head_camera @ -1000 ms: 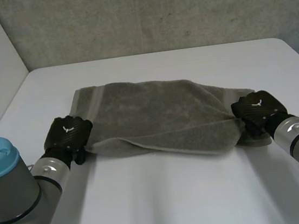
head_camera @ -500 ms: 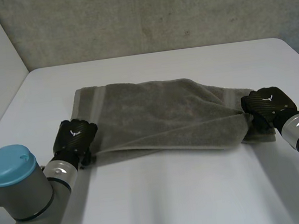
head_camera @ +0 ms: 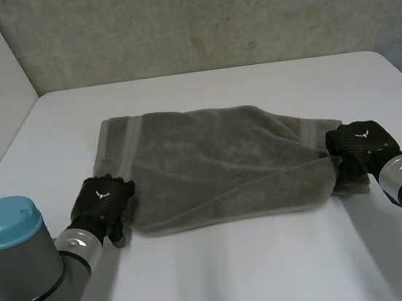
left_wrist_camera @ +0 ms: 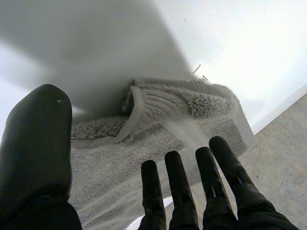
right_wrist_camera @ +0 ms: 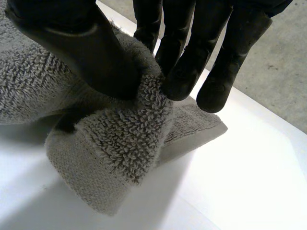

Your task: Fold the towel.

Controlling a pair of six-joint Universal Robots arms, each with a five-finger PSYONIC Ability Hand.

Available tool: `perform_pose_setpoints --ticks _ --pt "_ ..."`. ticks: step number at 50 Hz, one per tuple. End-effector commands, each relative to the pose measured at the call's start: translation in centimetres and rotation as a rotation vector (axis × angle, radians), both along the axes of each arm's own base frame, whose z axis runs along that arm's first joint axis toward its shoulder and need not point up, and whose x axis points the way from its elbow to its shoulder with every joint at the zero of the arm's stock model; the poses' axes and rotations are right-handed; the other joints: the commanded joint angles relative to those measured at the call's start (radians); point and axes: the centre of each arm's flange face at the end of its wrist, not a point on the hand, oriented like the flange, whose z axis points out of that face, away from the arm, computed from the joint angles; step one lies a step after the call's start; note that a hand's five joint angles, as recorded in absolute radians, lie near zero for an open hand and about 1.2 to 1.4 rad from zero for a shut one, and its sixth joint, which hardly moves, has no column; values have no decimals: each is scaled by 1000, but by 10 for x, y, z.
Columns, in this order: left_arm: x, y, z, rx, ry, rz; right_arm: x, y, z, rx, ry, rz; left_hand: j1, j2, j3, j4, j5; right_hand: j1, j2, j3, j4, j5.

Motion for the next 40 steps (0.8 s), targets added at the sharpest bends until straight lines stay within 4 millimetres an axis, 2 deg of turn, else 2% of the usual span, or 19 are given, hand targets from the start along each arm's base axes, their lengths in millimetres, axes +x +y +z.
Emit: perform_pose_setpoints --ticks 1,6,11,16,25,28,30,33,34,35,36,37,38,40 --pt "-1 -4 -3 -7 -6 3 1 1 0 2 1 3 -76 -68 -63 -78 -217 77 94 63 63 71" --pt "-1 -12 -8 -17 -1 11 2 1 -1 3 0 6 -32 -24 -19 -34 -173 77 94 63 63 71" --pt "-6 -28 -10 -48 20 17 2 2 -1 3 0 9 141 149 154 139 0 77 94 63 63 71" --pt "-10 -38 -8 -53 58 27 2 2 -1 5 1 8 206 214 219 204 64 77 94 63 63 71" --pt "-13 -45 -4 -35 166 59 2 2 -1 5 1 8 306 314 319 304 164 77 94 63 63 71" --pt "-12 -49 -5 -35 170 69 2 2 -1 3 1 8 315 323 328 313 173 77 94 63 63 71" --pt "-4 -58 -4 -51 171 107 2 2 -1 5 1 8 315 323 328 313 173 77 94 63 63 71" --pt "1 -63 -3 -57 169 128 2 1 0 3 1 6 329 337 342 327 188 77 94 63 63 71" --pt "7 -67 -2 -61 171 149 2 1 0 3 1 6 449 457 462 446 307 77 94 63 63 71" --pt "7 -67 -2 -61 171 150 2 1 0 3 1 6 450 458 463 448 308 77 94 63 63 71" --pt "11 -68 -1 -60 171 156 2 1 0 3 1 6 624 632 637 622 483 77 94 63 63 71" --pt "11 -68 -1 -59 171 156 2 2 0 5 0 8 626 634 639 624 484 77 94 63 63 71" --pt "12 -68 1 -58 171 161 2 1 0 2 -1 6 797 805 810 795 656 77 94 63 63 71" --pt "12 -67 4 -64 172 158 1 0 1 0 0 3 858 865 870 855 716 77 94 63 63 71"
